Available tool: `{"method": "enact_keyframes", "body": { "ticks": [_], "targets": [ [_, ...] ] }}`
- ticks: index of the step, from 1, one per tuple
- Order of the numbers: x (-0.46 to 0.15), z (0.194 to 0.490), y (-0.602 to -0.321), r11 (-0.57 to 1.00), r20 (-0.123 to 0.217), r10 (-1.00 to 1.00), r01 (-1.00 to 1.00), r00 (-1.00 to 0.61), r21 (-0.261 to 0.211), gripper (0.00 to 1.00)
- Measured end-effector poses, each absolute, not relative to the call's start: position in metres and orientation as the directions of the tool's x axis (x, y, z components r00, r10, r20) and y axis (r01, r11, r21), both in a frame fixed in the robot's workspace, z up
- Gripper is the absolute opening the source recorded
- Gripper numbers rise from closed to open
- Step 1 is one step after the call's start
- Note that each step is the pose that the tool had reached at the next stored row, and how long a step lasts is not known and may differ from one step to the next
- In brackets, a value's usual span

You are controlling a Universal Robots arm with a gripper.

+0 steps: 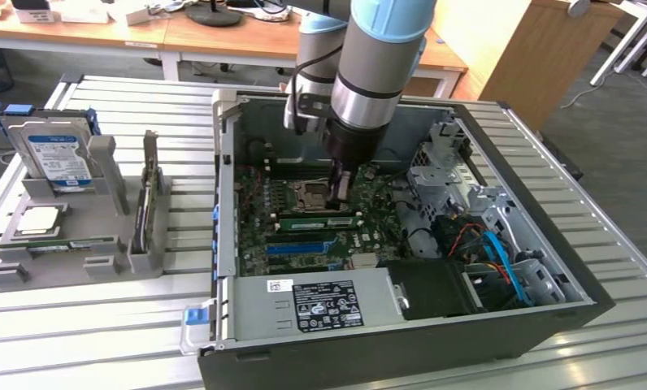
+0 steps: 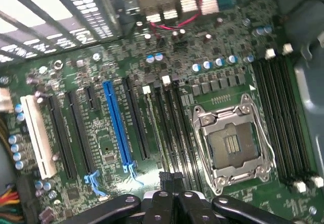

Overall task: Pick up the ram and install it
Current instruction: 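Press down the ram until it locks into place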

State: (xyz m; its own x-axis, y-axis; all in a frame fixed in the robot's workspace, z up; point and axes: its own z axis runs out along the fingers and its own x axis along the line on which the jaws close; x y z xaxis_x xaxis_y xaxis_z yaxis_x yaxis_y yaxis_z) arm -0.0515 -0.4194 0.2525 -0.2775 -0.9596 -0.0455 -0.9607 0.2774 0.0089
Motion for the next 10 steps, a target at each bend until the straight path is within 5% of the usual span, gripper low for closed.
{"method": "enact_keyframes", "body": {
  "ticks": [10],
  "targets": [
    [-0.0522,0.2523,-0.4194,0.404,-0.046,-0.914,-0.915,-0.404,0.009,0.11]
  ]
}}
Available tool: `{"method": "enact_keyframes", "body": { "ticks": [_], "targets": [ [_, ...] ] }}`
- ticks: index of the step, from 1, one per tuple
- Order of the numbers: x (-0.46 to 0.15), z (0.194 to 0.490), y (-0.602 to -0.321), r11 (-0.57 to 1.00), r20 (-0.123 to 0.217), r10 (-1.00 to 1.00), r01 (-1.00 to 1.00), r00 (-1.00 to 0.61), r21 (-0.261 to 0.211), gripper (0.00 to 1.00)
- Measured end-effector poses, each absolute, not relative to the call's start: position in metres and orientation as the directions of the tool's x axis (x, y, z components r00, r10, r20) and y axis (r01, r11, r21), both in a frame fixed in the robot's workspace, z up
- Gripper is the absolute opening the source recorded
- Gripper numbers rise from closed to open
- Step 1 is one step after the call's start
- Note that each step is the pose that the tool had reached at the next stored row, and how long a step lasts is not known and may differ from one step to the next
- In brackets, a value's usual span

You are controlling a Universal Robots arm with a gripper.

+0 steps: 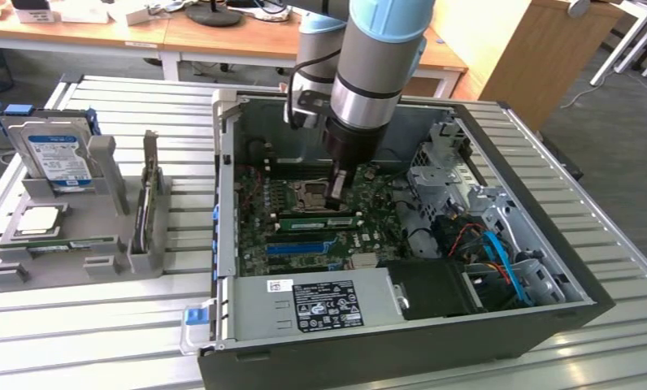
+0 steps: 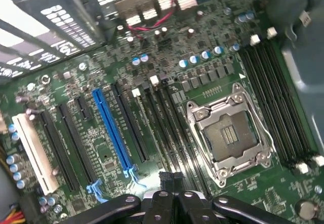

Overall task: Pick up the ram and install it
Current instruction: 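Press down the ram until it locks into place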

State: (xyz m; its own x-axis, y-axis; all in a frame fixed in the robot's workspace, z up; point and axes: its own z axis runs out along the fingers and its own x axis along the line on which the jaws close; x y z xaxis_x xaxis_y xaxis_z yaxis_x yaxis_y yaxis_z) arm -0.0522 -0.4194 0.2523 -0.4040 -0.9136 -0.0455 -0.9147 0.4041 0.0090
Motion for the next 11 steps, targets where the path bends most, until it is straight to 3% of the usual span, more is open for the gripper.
{"method": "enact_keyframes", "body": {
  "ticks": [11],
  "targets": [
    [-0.0523,0.2518,-0.4194,0.553,-0.046,-0.832,-0.833,-0.553,0.009,0.11]
  ]
}}
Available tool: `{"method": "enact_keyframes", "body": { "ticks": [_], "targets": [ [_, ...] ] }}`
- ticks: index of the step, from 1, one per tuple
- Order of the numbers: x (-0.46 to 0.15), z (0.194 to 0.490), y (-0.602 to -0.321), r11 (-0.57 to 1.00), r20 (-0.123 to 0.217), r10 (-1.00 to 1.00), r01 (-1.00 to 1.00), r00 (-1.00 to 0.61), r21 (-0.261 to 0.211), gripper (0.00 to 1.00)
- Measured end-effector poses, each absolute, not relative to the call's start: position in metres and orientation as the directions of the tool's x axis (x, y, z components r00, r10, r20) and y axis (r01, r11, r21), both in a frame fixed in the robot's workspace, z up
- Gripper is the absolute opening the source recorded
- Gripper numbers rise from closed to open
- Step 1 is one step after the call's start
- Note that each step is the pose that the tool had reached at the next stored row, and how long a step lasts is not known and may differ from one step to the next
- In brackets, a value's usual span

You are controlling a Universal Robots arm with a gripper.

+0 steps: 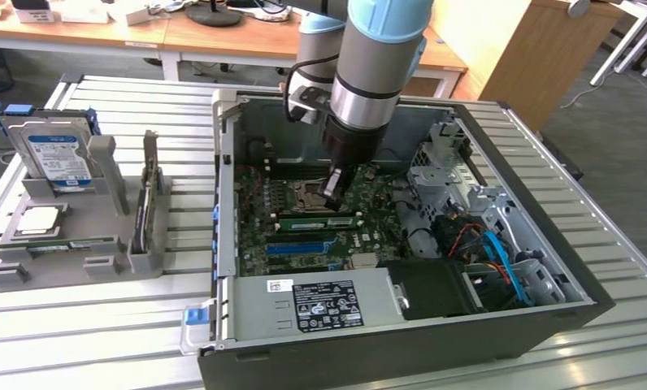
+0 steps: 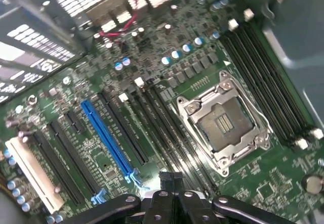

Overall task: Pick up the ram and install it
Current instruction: 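Press down the ram until it locks into place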

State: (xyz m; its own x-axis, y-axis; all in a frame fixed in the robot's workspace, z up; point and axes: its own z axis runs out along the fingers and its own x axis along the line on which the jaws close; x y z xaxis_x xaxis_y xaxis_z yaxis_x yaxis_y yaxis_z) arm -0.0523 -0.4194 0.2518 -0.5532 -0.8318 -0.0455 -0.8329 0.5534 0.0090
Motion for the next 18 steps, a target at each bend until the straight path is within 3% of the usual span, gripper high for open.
{"method": "enact_keyframes", "body": {
  "ticks": [18],
  "targets": [
    [-0.0523,0.2514,-0.4194,0.657,-0.045,-0.753,-0.754,-0.656,0.009,0.11]
  ]
}}
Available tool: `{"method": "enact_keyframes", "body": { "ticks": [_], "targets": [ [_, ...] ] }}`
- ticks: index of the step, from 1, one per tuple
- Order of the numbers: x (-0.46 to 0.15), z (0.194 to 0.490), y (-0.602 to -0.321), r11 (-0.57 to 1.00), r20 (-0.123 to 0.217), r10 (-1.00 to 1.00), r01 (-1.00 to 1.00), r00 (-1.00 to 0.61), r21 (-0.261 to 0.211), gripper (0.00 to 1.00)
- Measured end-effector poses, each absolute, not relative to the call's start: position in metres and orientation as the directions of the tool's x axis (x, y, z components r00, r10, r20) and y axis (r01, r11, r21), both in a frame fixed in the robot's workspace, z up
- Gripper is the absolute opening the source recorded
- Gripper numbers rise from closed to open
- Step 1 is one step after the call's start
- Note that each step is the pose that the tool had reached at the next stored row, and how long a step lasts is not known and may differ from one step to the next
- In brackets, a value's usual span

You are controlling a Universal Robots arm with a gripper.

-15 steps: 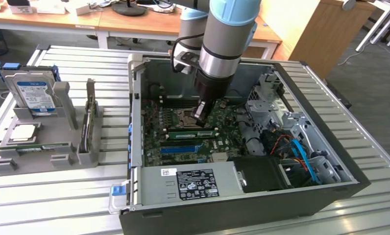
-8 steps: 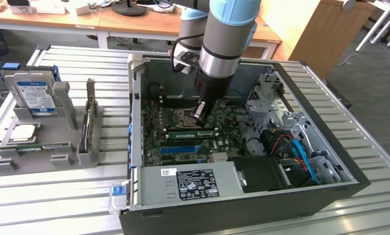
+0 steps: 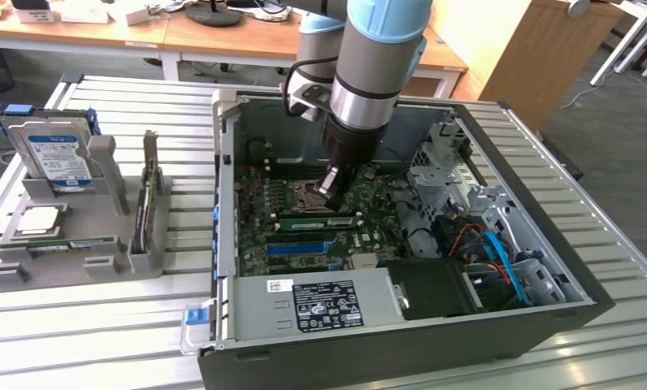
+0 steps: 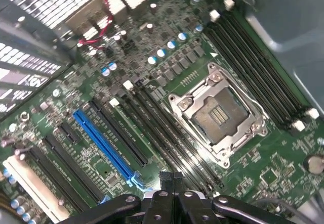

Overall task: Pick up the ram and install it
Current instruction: 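Press down the ram until it locks into place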

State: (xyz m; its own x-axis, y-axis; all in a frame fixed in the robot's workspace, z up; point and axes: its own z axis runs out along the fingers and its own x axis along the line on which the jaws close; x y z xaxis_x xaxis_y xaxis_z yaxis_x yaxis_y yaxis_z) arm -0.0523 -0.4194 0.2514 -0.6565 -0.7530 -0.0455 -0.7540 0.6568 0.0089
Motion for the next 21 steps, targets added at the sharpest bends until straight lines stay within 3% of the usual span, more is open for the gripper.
{"method": "enact_keyframes", "body": {
  "ticks": [21],
  "targets": [
    [-0.0523,0.2499,-0.4194,0.881,-0.046,-0.472,-0.473,-0.88,0.009,0.11]
  ]
}}
